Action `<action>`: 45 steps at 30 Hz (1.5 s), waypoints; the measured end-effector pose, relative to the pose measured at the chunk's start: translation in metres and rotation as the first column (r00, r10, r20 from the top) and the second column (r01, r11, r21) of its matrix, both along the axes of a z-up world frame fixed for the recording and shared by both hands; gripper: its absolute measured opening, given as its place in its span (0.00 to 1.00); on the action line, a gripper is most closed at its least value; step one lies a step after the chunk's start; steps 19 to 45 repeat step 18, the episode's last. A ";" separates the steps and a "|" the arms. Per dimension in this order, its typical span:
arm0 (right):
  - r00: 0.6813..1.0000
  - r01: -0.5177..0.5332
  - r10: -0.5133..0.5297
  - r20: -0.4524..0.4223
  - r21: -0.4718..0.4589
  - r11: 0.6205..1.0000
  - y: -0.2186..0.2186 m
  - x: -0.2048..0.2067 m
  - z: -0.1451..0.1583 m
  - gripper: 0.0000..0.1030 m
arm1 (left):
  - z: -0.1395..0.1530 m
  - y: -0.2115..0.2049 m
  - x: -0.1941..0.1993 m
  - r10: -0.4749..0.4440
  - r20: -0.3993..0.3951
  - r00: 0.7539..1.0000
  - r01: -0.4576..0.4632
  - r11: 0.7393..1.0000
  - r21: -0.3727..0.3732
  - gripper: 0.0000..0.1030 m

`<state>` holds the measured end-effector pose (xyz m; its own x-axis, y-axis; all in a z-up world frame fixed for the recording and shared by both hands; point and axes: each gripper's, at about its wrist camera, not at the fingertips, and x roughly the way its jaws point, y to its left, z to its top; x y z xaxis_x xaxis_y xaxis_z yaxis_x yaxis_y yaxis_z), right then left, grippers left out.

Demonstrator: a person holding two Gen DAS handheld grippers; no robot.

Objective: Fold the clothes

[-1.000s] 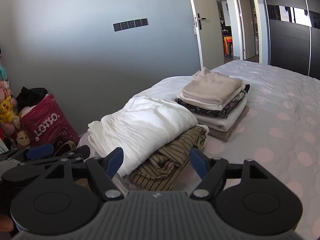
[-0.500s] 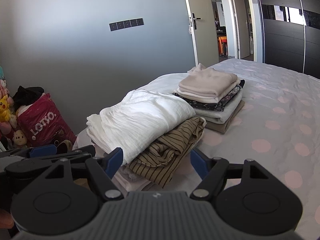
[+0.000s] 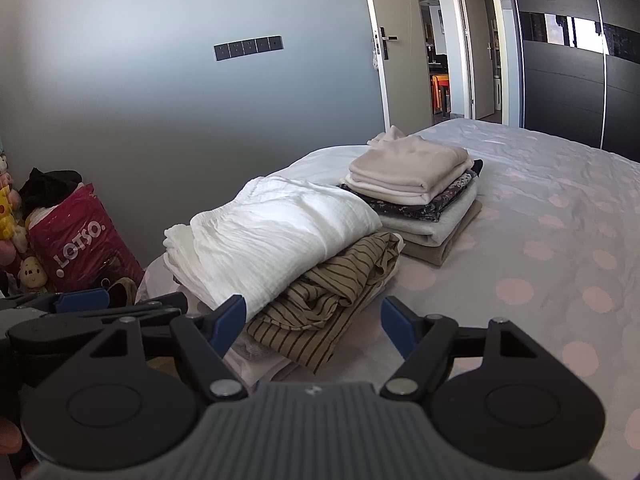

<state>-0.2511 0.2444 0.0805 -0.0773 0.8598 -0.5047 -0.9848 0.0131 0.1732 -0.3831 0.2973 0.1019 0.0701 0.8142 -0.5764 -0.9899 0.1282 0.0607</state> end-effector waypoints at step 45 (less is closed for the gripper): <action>1.000 0.017 -0.017 -0.003 -0.018 1.000 0.000 0.000 -0.003 0.74 | -0.002 0.001 0.000 0.000 0.001 1.000 0.000 1.000 -0.005 0.75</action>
